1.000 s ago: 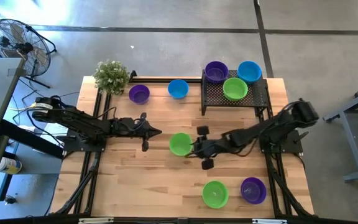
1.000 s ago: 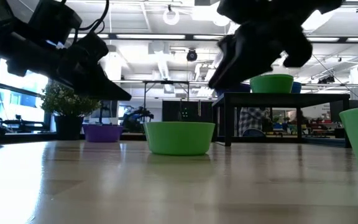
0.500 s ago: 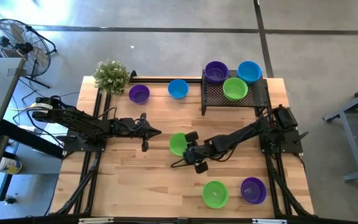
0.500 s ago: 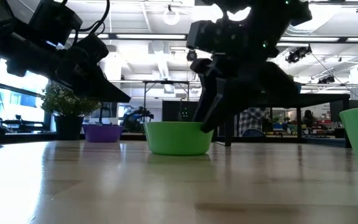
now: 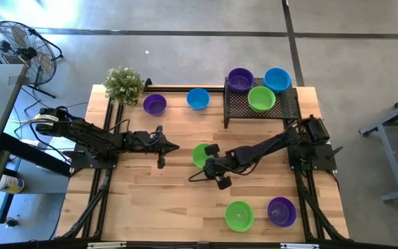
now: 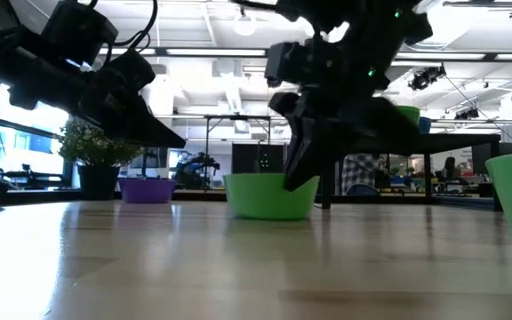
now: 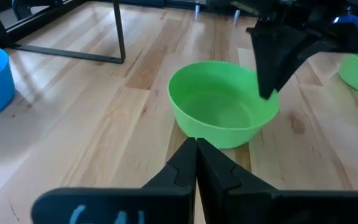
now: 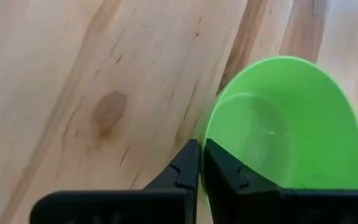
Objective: Pick & Place Mini bowls
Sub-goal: Stack the green bowl on the other green bowls on the shelf
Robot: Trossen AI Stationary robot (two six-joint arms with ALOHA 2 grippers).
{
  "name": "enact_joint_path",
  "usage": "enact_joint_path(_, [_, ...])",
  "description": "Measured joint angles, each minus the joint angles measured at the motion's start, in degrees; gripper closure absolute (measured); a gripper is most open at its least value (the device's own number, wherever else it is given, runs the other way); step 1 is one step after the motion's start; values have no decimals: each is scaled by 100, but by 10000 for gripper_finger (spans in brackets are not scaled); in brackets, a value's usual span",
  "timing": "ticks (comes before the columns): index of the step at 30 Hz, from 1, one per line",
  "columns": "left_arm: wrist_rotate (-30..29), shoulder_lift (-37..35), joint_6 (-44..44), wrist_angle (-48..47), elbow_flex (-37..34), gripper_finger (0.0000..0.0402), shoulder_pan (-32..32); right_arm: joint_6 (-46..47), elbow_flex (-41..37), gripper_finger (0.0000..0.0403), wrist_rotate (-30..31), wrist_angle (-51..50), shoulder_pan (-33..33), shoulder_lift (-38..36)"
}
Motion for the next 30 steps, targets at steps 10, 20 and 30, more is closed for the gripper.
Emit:
enact_joint_path(10, [2, 0, -20, -42, -2, 401, 0, 564, 292, 400, 602, -1616, 335, -1296])
enact_joint_path(20, [6, 0, -81, -39, -2, 401, 0, 1854, 1221, 401, 1870, -4168, -585, -3230])
enact_joint_path(30, [4, 0, -81, -39, -2, 401, -1, 1292, 1345, 401, 524, -4780, -3160, -3627])
